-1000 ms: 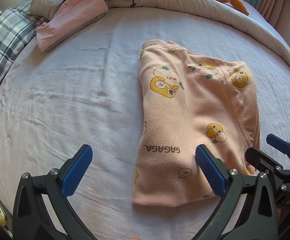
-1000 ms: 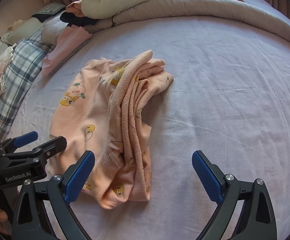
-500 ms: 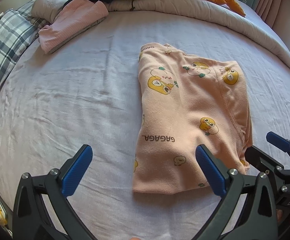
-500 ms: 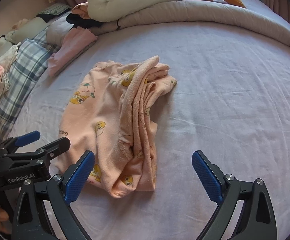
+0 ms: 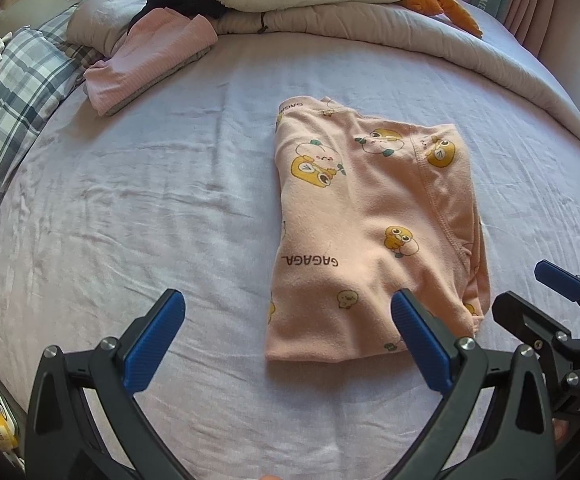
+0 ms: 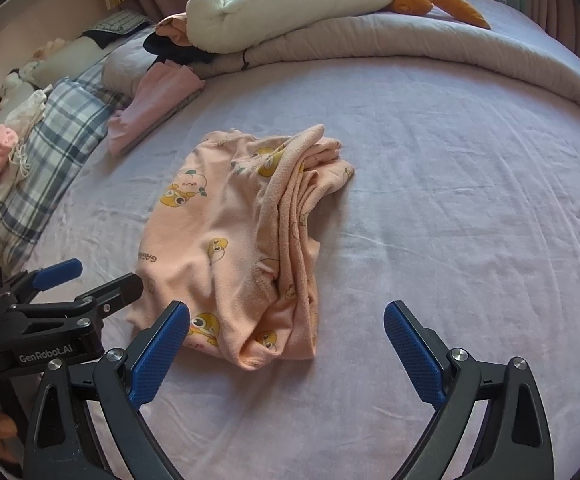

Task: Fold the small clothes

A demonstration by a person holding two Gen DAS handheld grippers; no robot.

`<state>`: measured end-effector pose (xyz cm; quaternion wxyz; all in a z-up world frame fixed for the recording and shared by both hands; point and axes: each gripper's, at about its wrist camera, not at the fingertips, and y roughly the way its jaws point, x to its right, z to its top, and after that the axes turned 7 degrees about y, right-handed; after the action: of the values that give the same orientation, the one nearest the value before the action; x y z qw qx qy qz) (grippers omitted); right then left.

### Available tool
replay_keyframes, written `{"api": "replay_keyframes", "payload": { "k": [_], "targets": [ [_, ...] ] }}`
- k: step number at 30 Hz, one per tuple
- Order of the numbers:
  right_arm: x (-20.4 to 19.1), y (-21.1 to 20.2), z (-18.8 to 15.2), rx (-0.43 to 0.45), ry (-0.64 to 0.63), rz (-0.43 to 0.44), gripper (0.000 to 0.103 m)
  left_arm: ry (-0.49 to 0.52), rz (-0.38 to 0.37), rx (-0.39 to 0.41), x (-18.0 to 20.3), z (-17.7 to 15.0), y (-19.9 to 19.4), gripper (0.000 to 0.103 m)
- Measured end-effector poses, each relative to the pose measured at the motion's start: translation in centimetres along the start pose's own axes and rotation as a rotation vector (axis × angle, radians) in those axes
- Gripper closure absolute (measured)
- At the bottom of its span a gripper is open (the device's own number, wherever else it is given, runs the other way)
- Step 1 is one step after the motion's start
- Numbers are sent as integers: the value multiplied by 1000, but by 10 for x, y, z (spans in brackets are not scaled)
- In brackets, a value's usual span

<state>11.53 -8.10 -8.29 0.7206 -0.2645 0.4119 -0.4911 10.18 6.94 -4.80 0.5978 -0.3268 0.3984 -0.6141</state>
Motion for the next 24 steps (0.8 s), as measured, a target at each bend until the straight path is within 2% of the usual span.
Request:
{"api": "replay_keyframes", "payload": {
  "k": [15,24],
  "targets": [
    [-10,-21,-10,28,-25,2,6,15,1,44,2,-12,-31,0],
    [-29,-52,-21,84,-109,3,6,21,-19,96,4,-21,-68,0]
  ]
}}
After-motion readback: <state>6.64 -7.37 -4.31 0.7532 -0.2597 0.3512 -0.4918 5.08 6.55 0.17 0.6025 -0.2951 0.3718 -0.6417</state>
